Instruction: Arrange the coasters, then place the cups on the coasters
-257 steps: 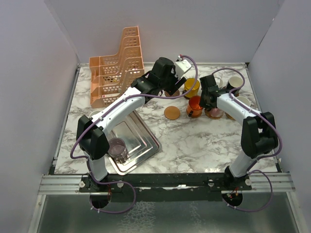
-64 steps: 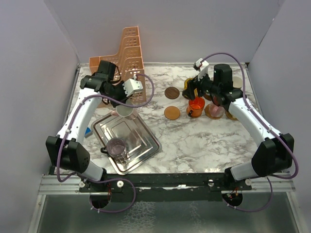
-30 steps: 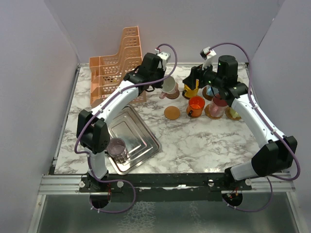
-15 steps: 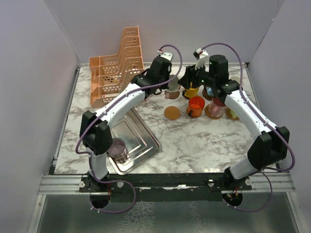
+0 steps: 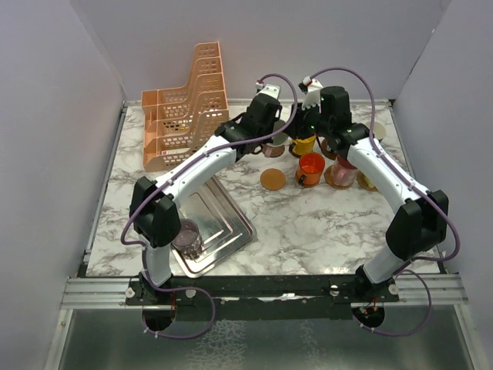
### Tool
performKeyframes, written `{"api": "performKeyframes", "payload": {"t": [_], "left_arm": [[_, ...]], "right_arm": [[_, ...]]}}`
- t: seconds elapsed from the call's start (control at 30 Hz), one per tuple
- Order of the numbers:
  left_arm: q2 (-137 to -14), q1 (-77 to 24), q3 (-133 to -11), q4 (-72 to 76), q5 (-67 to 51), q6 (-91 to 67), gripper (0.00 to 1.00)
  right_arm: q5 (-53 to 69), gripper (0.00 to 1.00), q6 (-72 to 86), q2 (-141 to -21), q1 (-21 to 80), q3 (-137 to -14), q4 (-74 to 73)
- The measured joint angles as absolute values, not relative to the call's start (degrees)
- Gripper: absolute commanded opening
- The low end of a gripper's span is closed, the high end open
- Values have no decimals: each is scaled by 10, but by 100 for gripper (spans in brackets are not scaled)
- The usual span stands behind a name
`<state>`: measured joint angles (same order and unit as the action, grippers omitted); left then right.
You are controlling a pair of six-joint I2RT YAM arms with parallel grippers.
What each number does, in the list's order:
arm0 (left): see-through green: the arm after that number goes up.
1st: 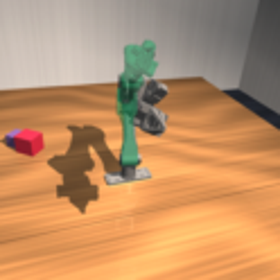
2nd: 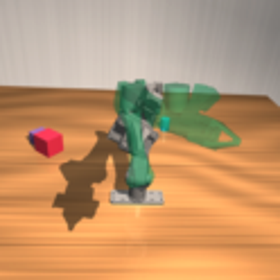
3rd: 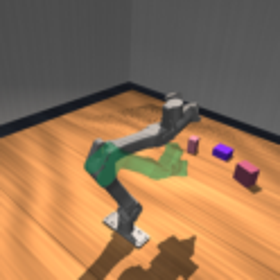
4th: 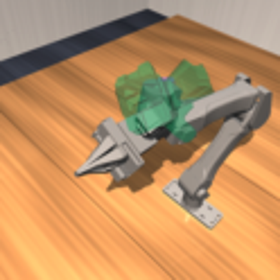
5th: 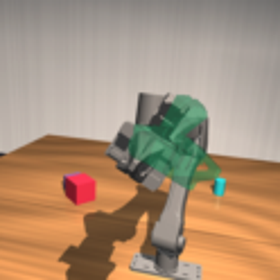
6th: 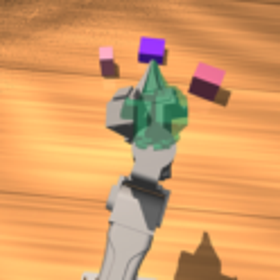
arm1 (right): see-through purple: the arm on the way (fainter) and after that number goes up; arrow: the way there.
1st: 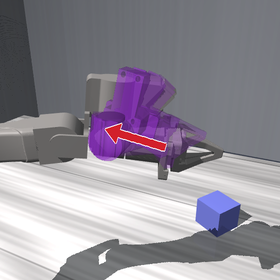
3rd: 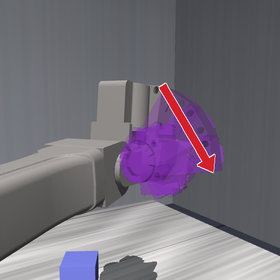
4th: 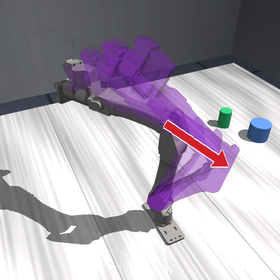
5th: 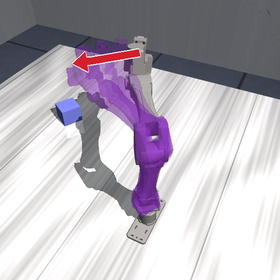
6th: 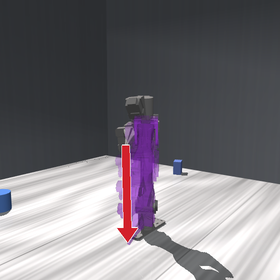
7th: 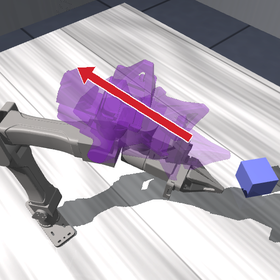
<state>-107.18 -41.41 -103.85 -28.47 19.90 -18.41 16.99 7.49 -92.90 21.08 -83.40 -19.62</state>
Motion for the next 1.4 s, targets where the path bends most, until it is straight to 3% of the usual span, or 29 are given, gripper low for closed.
{"api": "performKeyframes", "payload": {"t": [0.27,0.87,1.4], "left_arm": [[-1079,-421,-1047,-284,215,-185,16],[-1078,-419,-1065,-277,123,-152,28],[-1008,-415,-1053,-241,12,-75,53]], "right_arm": [[114,1,72,-938,219,-840,-202],[80,1,72,-938,220,-830,-216],[47,1,124,-962,217,-818,-234]]}}
